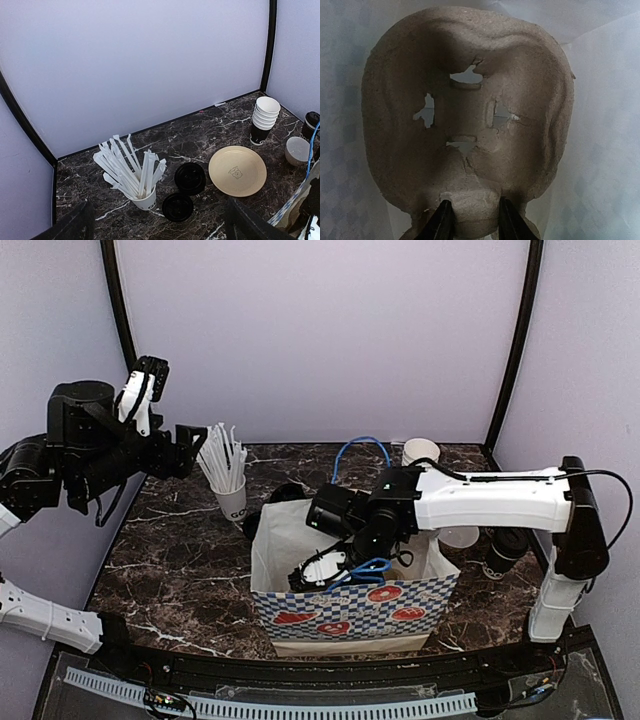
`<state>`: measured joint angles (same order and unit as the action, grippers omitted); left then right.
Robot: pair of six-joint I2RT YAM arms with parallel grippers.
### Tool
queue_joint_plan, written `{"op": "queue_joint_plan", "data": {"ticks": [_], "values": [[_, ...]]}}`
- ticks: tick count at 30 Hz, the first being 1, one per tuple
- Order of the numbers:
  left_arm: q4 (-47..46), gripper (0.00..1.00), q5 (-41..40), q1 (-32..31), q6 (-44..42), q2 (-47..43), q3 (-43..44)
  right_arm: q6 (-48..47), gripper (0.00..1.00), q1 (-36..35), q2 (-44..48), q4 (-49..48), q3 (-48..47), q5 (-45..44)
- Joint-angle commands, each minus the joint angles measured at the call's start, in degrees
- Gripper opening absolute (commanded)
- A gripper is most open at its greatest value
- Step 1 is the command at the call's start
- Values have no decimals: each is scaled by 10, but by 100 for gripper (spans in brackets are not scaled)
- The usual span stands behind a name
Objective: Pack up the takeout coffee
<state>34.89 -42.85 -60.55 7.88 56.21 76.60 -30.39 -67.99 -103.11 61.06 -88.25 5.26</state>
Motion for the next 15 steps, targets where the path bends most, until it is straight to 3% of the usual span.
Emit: {"op": "queue_joint_plan", "data": {"ticks": [1,7,11,15], "values": [[-20,92,4,5,-19,-12,-8,27,30,-9,-27,-33,18,-16],[-23,92,14,6,-32,-19,-18,40,33,-13,-49,-50,38,-8],[-12,93,37,7,-42,-16,-15,38,60,-14,-44,-44,34,-13],[13,95,78,8,-58,-1,6,23,69,-14,-4,-22,20,16]]}}
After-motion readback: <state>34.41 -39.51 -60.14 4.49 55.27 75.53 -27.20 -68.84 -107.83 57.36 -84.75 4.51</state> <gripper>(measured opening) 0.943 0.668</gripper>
